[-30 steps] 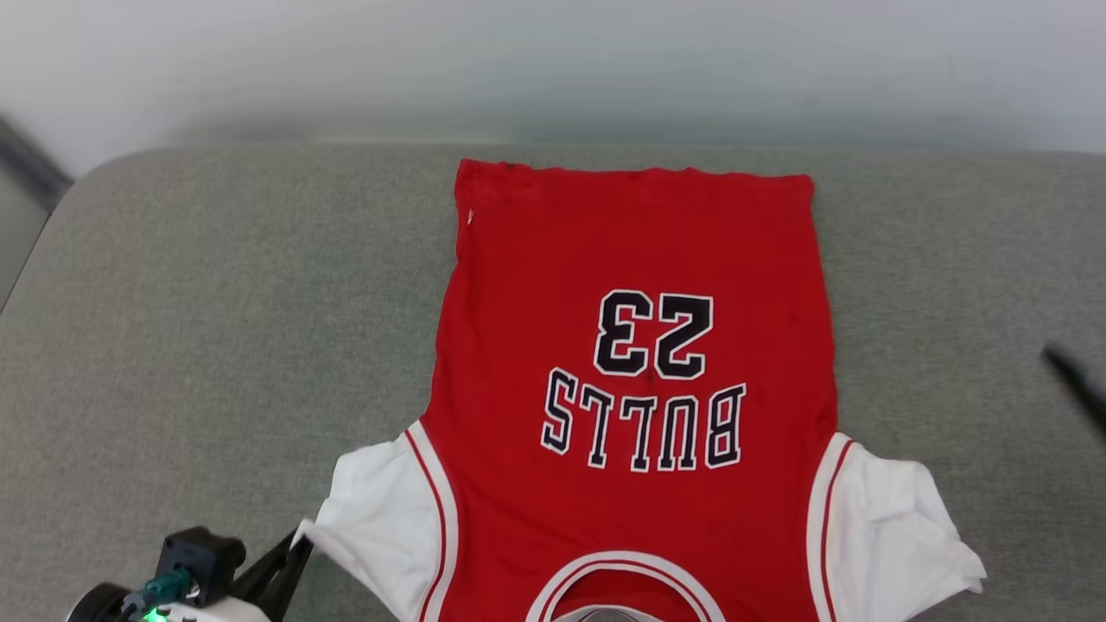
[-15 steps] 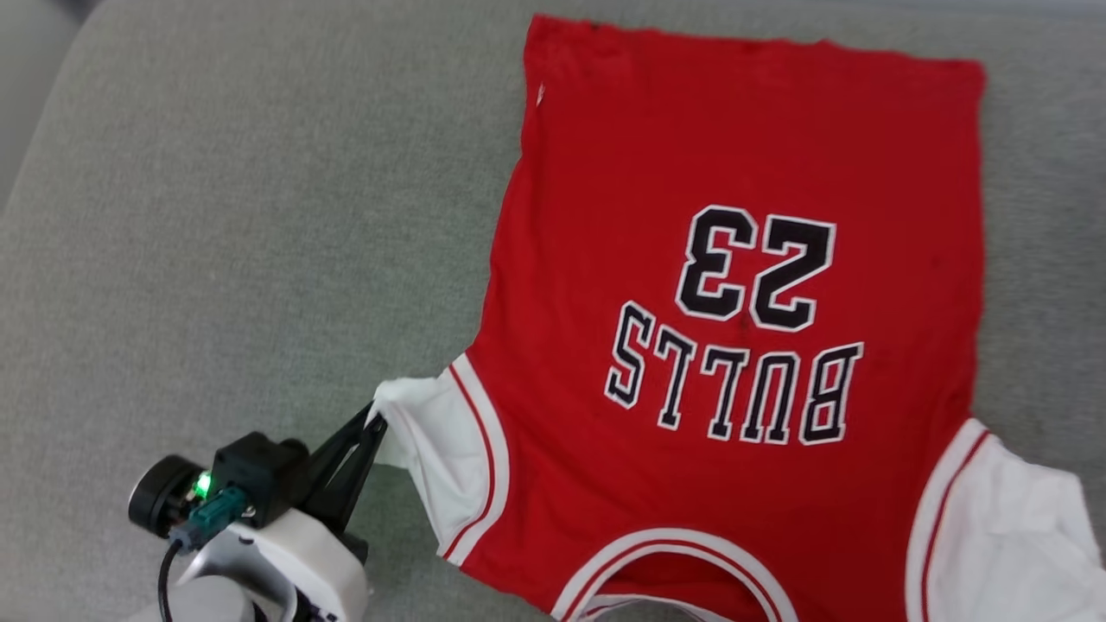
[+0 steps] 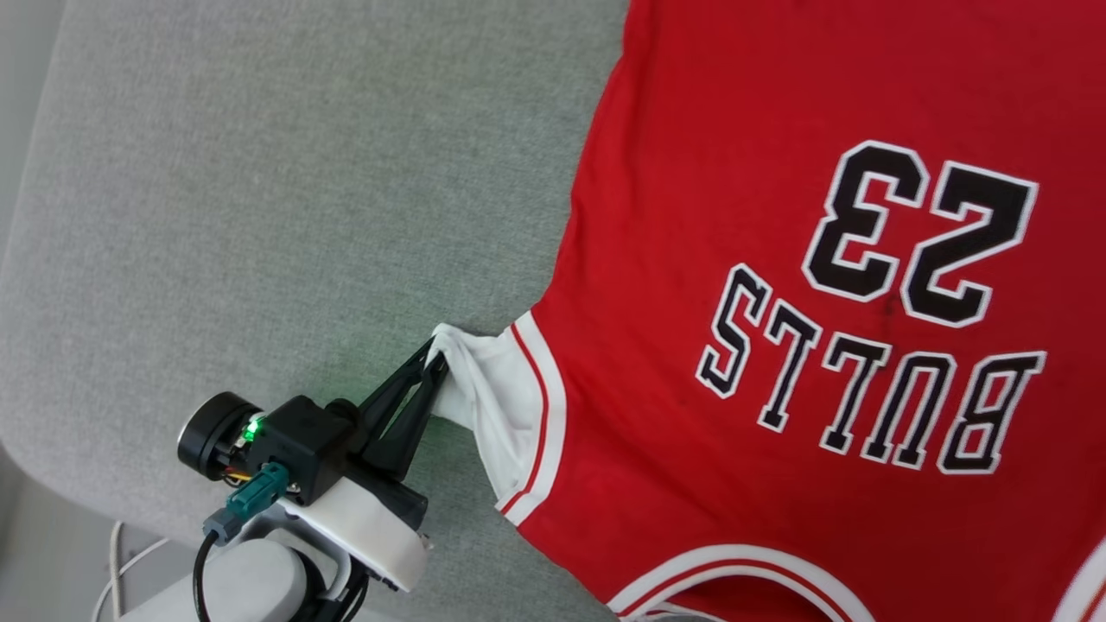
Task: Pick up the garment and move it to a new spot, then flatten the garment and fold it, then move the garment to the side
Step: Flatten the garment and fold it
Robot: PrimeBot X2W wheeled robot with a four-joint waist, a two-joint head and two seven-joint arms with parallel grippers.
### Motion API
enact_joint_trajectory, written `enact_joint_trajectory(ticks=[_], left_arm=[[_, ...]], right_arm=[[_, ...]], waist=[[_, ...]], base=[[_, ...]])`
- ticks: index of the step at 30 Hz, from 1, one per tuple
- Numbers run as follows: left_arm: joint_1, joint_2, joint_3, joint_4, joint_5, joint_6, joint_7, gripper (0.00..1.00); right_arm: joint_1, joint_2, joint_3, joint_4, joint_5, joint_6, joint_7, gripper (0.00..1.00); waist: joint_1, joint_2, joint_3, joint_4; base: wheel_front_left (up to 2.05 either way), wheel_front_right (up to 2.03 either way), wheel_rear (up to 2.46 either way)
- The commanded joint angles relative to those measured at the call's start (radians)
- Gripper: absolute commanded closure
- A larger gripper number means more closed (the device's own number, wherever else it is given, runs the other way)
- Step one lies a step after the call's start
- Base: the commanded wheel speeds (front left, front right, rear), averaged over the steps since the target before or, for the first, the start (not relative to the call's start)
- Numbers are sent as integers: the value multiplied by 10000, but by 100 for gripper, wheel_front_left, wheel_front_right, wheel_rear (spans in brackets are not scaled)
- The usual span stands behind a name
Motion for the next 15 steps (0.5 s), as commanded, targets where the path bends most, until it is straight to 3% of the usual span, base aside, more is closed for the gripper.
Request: enact_joint_trajectory(ticks=[1, 8, 9, 10, 15], left_arm=[[-127, -140, 76, -81, 101, 63, -65, 100], [173, -402, 376, -236, 334, 84, -51, 100], [211, -414, 393, -210, 352, 46, -51, 100], [248, -416, 408, -171, 390, 23, -52, 100], [365, -512, 548, -14, 494, -22, -53, 100]], right_arm=[[-103, 51, -30, 179, -109, -4, -86, 0], [1093, 187, 134, 995, -24, -2, -226, 0], [1212, 180, 134, 999, -7, -2, -274, 38], [1276, 194, 85, 1001, 19, -2, -317, 100], [927, 138, -164, 785, -60, -5, -917, 100]], waist=[[-3, -1, 473, 453], [-3, -1, 686, 524], [-3, -1, 668, 512], [-3, -1, 624, 484], [-3, -1, 151, 298]], base=[[0, 0, 0], [0, 0, 0], [0, 0, 0], [0, 0, 0], [0, 0, 0]])
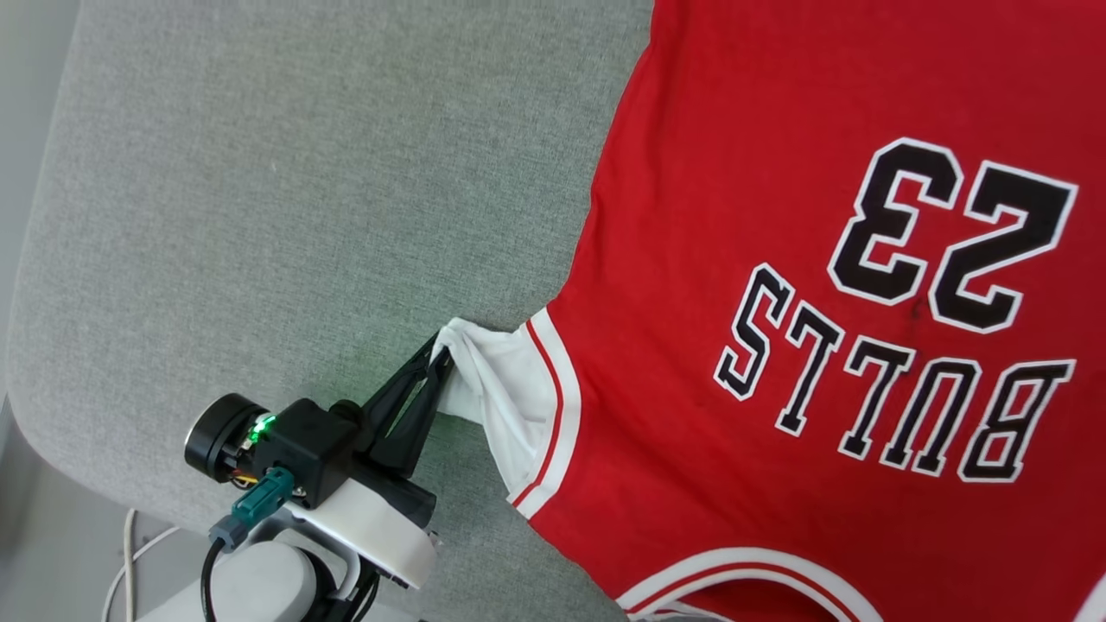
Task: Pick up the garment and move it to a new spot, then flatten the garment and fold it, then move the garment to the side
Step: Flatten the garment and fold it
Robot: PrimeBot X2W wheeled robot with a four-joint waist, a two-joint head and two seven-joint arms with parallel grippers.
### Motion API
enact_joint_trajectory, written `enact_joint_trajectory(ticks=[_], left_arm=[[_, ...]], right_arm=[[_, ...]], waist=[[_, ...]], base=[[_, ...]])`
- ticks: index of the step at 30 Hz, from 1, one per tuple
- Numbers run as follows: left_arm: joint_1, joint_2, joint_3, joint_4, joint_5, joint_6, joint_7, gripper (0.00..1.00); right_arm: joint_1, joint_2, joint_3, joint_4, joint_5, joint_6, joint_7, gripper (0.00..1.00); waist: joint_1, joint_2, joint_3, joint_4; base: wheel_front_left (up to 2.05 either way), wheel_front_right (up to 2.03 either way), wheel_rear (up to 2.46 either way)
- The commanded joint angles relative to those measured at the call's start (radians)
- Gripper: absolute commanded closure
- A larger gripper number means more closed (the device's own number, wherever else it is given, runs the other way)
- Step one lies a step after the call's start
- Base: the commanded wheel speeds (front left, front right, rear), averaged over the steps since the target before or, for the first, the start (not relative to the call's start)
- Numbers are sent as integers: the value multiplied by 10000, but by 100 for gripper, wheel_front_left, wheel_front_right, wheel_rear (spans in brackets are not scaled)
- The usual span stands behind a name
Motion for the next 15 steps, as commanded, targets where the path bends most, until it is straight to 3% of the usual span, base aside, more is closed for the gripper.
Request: enact_joint_trajectory(ticks=[1, 6, 15], left_arm=[[148, -34, 73, 77, 39, 10, -24, 100], [437, -152, 264, 154, 19, 173, -23, 100], [1304, 128, 513, 170, -263, 536, -25, 100]], right_arm=[[259, 105, -89, 247, 35, -5, -209, 100], [557, 66, 78, 192, 311, -4, -984, 100], [2916, -1336, 1212, -1277, 1708, -5, -1894, 100]], waist=[[-1, -1, -372, -163], [-1, -1, -1310, -450], [-1, -1, -2993, -1387]], base=[[0, 0, 0], [0, 0, 0], [0, 0, 0]])
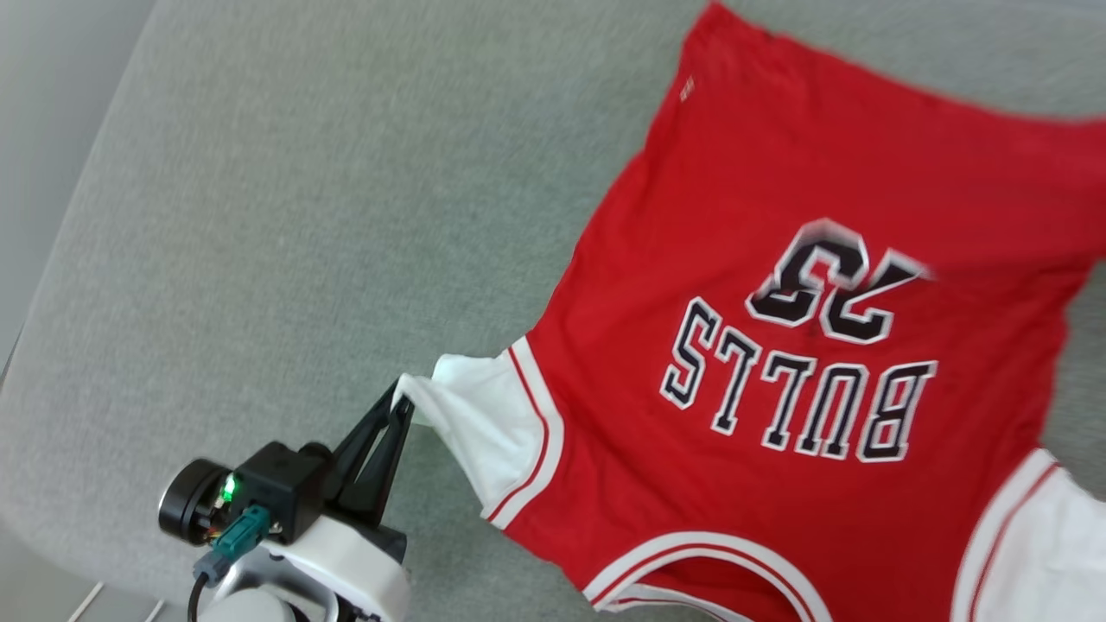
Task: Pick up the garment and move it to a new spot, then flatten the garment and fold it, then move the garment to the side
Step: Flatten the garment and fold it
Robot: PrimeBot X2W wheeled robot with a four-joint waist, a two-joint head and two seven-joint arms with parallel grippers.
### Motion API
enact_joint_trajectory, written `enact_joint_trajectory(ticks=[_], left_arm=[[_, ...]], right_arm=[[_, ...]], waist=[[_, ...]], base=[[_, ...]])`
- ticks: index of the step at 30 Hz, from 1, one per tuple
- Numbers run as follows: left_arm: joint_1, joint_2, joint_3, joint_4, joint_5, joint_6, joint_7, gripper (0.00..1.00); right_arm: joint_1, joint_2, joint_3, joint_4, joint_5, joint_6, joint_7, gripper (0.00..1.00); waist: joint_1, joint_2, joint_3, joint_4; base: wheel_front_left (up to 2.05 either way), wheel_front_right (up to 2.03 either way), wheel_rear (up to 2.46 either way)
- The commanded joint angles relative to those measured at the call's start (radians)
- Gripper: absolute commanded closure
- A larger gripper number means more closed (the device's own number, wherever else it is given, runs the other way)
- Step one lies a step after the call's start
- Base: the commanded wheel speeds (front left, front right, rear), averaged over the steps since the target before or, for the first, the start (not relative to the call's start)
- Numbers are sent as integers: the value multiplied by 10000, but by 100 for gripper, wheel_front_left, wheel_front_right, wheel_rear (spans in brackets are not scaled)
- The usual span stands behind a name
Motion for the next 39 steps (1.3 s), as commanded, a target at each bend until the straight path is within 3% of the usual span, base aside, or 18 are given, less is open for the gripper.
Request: enact_joint_trajectory(ticks=[1, 9, 15, 22, 23, 24, 33, 39], left_arm=[[266, 92, 75, -8, -110, 116, -24, 100], [1040, 392, 272, -73, -379, 450, -24, 100], [1315, 506, 347, -108, -416, 481, -25, 100], [1381, 549, 440, -86, -397, 461, -24, 100], [1376, 550, 440, -80, -388, 446, -25, 100], [1362, 555, 434, -65, -380, 433, -25, 100], [1065, 502, 388, -71, -268, 368, 2, 100], [587, 240, 249, 18, -60, 137, 9, 100]], right_arm=[[813, -435, 228, -413, 304, -7, -188, 100], [4553, -1802, 285, -1915, 1499, -7, -1254, 100], [7229, -1845, -280, -1919, 1875, -7, -2036, 100], [9593, -1271, -1042, -2103, 1951, -6, -2607, 100], [9673, -1196, -1246, -2169, 1878, -7, -2656, 60], [9652, -1144, -1478, -2278, 1817, -7, -2725, 0], [7997, -1351, -3413, -4068, 1730, -6, -2497, 0], [5802, -1844, -3174, -4501, 1552, -6, -1547, 0]], waist=[[0, -1, -844, -664], [0, -1, -1730, -1439], [0, -1, -1856, -1648], [0, -1, -1731, -1809], [0, -1, -1714, -1823], [0, -1, -1701, -1831], [0, -1, -1437, -1711], [0, -1, -834, -1284]], base=[[0, 0, 0], [0, 0, 0], [0, 0, 0], [0, 0, 0], [0, 0, 0], [0, 0, 0], [0, 0, 0], [0, 0, 0]])
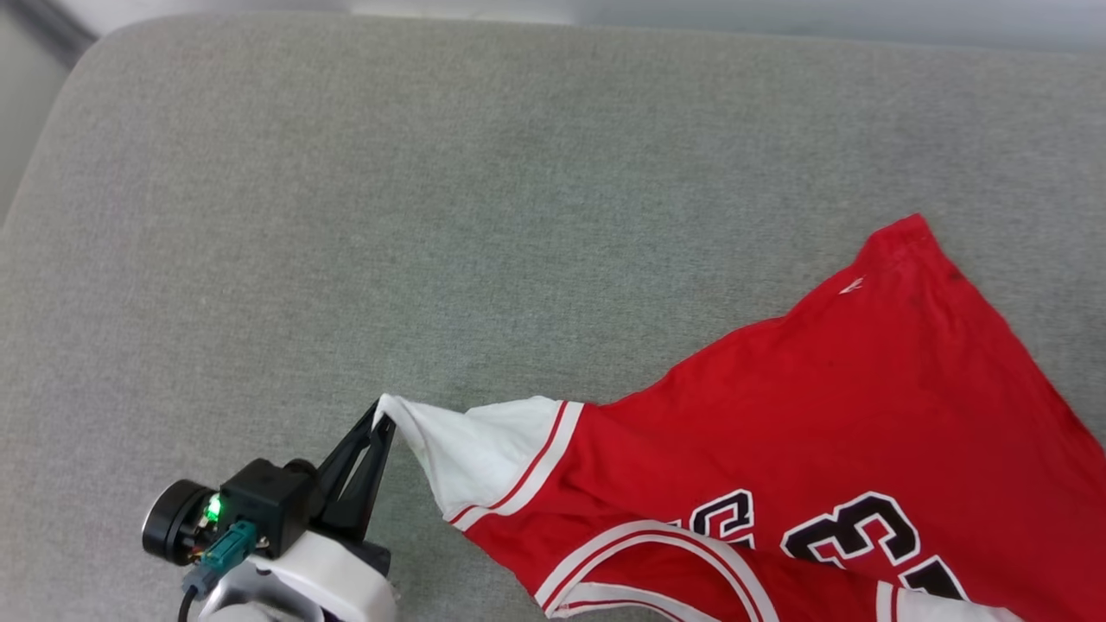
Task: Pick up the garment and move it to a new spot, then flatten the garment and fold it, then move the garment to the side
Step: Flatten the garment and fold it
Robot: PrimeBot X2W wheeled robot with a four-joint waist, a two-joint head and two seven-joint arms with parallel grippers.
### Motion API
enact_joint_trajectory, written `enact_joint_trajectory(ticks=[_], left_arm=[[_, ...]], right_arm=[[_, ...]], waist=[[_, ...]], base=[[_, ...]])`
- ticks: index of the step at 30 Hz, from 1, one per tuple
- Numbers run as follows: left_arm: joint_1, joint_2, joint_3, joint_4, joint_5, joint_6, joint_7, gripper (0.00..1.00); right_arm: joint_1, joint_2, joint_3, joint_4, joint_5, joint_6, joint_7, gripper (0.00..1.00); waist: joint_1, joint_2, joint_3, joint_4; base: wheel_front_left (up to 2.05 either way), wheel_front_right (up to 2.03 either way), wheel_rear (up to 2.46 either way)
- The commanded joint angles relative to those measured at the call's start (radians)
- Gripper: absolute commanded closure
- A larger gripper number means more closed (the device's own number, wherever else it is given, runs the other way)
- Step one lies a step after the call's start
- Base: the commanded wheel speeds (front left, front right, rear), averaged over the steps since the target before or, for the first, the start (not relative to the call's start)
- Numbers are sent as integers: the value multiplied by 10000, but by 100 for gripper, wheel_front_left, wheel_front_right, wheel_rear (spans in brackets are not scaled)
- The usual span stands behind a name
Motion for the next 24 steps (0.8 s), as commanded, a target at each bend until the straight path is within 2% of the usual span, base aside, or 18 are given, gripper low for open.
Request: enact_joint_trajectory(ticks=[1, 3, 6, 11, 15, 19, 24], left_arm=[[-214, -75, -38, 24, 105, -67, 5, 100], [-399, -198, -87, 81, 184, -149, 5, 100], [-689, -380, -154, 177, 280, -298, 3, 100], [-1070, -700, -206, 320, 427, -451, -5, 100], [-1299, -905, -203, 425, 542, -564, -11, 100], [-1417, -992, -145, 516, 619, -651, -16, 100], [-1456, -1159, -104, 663, 697, -717, -21, 100]], right_arm=[[-520, -72, 225, 2, -78, -4, 286, 0], [-1313, -102, 697, 120, -234, -4, 809, 0], [-2562, 183, 1542, 395, -547, -4, 1564, 0], [-4579, 1027, 3084, 1277, -1364, -4, 2505, 0], [-5854, 1765, 4156, 2334, -1927, -5, 2685, 0], [-6625, 2176, 5144, 3267, -2185, -5, 2554, 0], [-6333, 2177, 6825, 4101, -1806, 16, 2642, 0]], waist=[[0, 0, 328, 272], [0, 0, 568, 434], [0, 0, 922, 677], [0, 0, 1443, 1022], [0, 0, 1822, 1207], [0, 0, 2109, 1343], [0, 0, 2213, 1384]], base=[[0, 0, 0], [0, 0, 0], [0, 0, 0], [0, 0, 0], [0, 0, 0], [0, 0, 0], [0, 0, 0]])
